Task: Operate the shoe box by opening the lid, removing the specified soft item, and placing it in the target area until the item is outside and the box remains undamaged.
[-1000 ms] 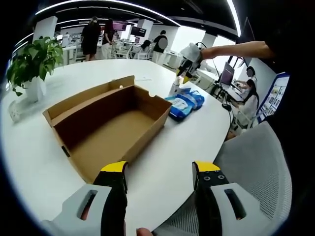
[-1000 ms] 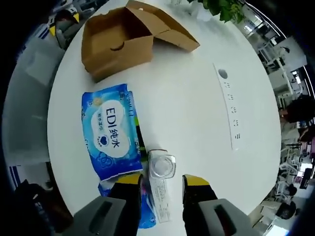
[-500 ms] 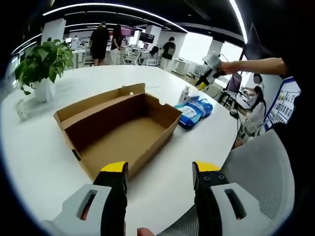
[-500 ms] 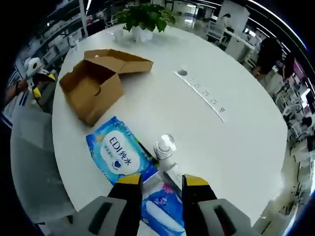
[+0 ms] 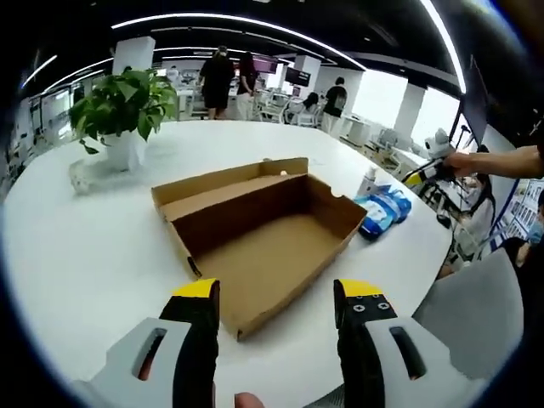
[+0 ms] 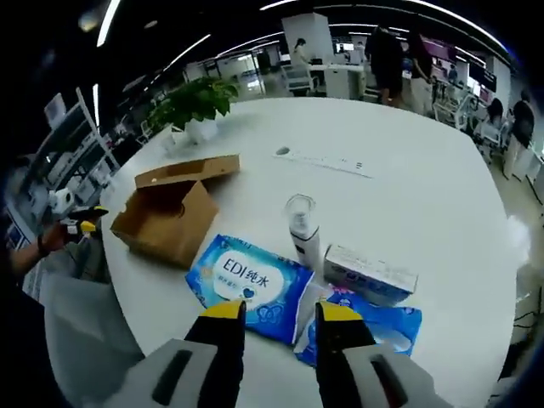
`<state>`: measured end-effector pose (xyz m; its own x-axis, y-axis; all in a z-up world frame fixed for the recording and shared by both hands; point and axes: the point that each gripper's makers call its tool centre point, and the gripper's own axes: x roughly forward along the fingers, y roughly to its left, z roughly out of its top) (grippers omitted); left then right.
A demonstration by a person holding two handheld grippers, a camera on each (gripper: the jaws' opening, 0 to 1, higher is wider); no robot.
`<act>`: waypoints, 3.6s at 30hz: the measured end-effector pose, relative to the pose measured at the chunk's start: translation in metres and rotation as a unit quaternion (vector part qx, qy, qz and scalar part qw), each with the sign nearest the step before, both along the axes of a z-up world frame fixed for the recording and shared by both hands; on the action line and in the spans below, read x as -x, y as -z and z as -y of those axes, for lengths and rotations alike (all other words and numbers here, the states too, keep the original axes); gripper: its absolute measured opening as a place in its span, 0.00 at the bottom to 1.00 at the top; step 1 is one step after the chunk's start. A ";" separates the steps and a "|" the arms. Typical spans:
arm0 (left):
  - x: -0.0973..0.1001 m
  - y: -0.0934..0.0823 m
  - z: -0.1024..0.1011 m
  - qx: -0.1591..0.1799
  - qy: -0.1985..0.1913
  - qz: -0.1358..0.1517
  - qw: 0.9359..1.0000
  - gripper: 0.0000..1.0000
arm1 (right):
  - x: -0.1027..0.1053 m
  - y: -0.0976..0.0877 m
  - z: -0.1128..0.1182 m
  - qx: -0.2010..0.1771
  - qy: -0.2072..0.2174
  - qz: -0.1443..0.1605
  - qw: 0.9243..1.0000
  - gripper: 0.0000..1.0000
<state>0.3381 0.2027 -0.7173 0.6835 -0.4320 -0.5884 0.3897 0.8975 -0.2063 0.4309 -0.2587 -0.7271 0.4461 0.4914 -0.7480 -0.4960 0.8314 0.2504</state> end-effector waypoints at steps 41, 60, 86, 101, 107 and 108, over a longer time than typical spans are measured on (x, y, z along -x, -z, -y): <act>-0.009 0.050 -0.012 0.025 -0.076 -0.082 0.993 0.47 | 0.079 -0.012 -0.100 -0.156 0.088 0.055 0.982 0.42; -0.031 0.056 -0.017 0.062 -0.137 -0.104 0.983 0.28 | 0.091 -0.014 -0.123 -0.164 0.078 0.052 0.982 0.42; -0.013 0.063 -0.032 -0.039 -0.109 -0.114 0.987 0.05 | 0.103 0.006 -0.175 -0.148 0.027 0.024 0.988 0.41; -0.013 0.063 -0.038 -0.066 -0.133 -0.098 0.984 0.02 | 0.048 -0.010 -0.191 -0.150 0.041 0.039 0.987 0.39; -0.013 0.063 -0.039 -0.057 -0.143 -0.100 0.983 0.02 | 0.009 -0.024 -0.190 -0.152 0.065 0.064 0.984 0.39; -0.013 0.063 -0.039 -0.056 -0.143 -0.100 0.983 0.02 | 0.005 -0.025 -0.190 -0.153 0.066 0.065 0.984 0.39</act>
<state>0.3511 0.2418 -0.7806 0.6337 -0.1637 -0.7561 0.0800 0.9860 -0.1465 0.4256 -0.0687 -0.7023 0.6039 0.6151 -0.5070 -0.4324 0.7871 0.4400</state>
